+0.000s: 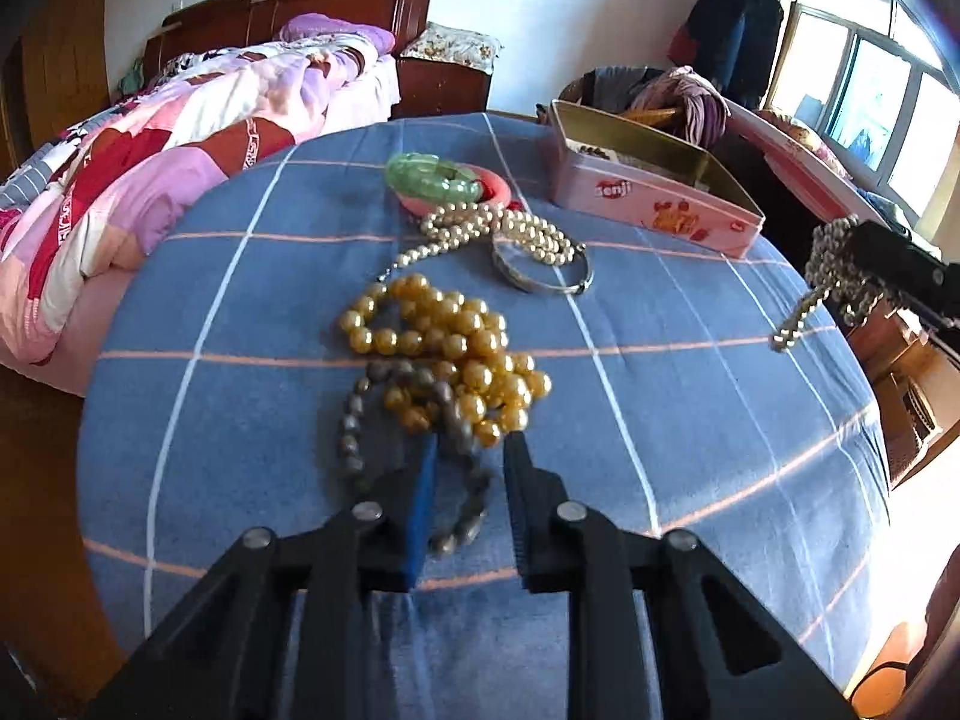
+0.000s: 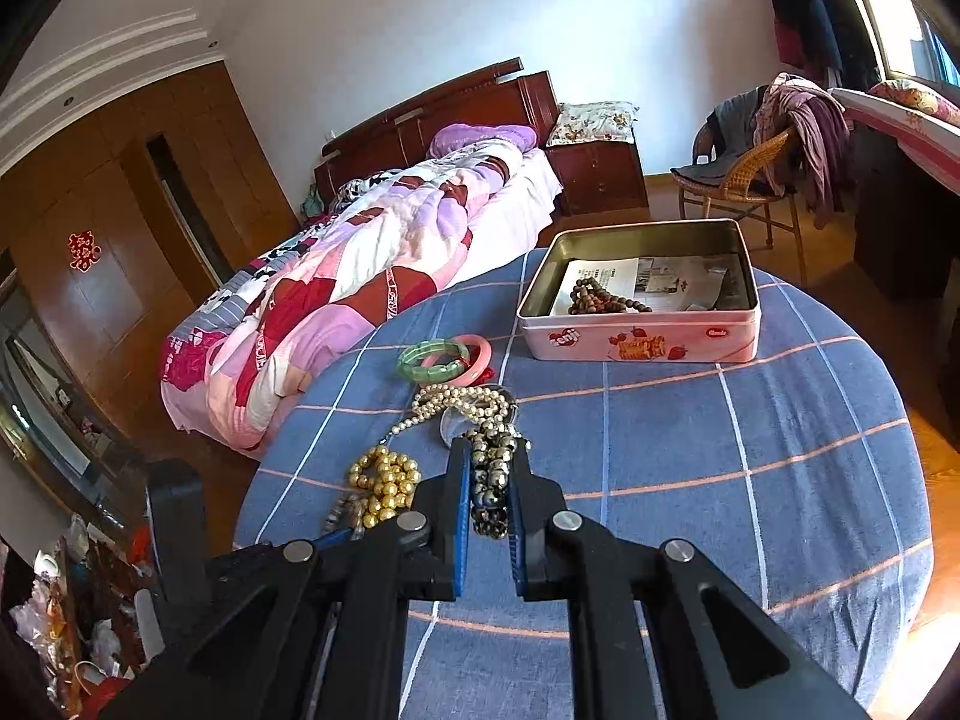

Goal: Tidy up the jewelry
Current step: 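Carry both items into the pink tin and open both tools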

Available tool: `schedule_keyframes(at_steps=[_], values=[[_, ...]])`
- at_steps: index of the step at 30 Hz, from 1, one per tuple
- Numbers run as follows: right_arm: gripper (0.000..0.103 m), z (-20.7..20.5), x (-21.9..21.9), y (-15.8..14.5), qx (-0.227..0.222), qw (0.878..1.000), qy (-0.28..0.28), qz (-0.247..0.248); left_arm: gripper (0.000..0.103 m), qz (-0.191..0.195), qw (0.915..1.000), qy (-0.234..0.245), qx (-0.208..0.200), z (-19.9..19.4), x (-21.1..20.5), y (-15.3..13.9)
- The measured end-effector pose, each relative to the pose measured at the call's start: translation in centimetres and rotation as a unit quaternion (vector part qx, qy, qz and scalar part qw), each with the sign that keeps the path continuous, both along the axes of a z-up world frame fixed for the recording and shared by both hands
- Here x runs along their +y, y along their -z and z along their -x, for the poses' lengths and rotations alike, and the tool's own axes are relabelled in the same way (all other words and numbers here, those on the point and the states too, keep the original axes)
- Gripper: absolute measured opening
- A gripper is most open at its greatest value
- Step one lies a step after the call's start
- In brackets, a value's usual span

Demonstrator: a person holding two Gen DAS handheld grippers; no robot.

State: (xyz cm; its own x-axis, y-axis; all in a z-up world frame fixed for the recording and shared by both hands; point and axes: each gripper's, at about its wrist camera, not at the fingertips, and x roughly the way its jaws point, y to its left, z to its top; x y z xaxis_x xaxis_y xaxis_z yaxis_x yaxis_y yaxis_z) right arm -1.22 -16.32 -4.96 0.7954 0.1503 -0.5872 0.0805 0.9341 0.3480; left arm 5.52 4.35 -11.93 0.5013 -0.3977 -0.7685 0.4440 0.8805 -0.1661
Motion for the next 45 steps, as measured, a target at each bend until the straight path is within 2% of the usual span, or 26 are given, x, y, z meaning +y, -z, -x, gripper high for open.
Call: schedule_keyframes(at_steps=[1, 5, 10, 15, 23, 30, 33, 39, 45], values=[[0.01, 0.0, 0.0, 0.1, 0.002, 1.0, 0.001, -0.001, 0.01, 0.002, 1.0, -0.002, 0.001, 0.0, 0.3, -0.1], [0.01, 0.1, -0.1, -0.1, -0.002, 1.0, 0.002, -0.003, 0.01, 0.045, 0.999, -0.004, -0.002, 0.3, 2.2, -1.3], [0.01, 0.0, -0.3, -0.4, -0.007, 1.0, 0.003, -0.005, 0.01, 0.077, 0.9966, -0.018, -0.019, 1.1, 4.4, -3.2], [0.01, 0.0, -0.5, -0.9, -0.014, 1.0, 0.001, -0.006, 0.01, 0.12, 0.9919, -0.02, -0.037, 1.3, 4.4, -5.4], [0.01, -0.3, -3.0, -4.0, -0.055, 0.998, 0.022, 0.017, 0.01, 0.145, 0.984, 0.042, -0.094, 1.1, 0.0, -10.3], [0.01, -3.3, -6.7, -7.0, -0.093, 0.993, 0.056, 0.04, 0.01, 0.168, 0.973, 0.083, -0.134, -1.9, -5.5, -13.8], [0.01, -5.2, -8.6, -7.4, -0.095, 0.991, 0.075, 0.051, 0.01, 0.173, 0.971, 0.088, -0.14, -4.0, -8.1, -13.8], [0.01, -10.3, -11.8, -5.7, -0.074, 0.991, 0.096, 0.05, 0.01, 0.159, 0.9768, 0.073, -0.124, -8.5, -11.9, -12.0], [0.01, -15.7, -14.1, -0.9, -0.017, 0.994, 0.104, 0.043, 0.01, 0.142, 0.9824, 0.068, -0.101, -11.1, -15.4, -9.5]])
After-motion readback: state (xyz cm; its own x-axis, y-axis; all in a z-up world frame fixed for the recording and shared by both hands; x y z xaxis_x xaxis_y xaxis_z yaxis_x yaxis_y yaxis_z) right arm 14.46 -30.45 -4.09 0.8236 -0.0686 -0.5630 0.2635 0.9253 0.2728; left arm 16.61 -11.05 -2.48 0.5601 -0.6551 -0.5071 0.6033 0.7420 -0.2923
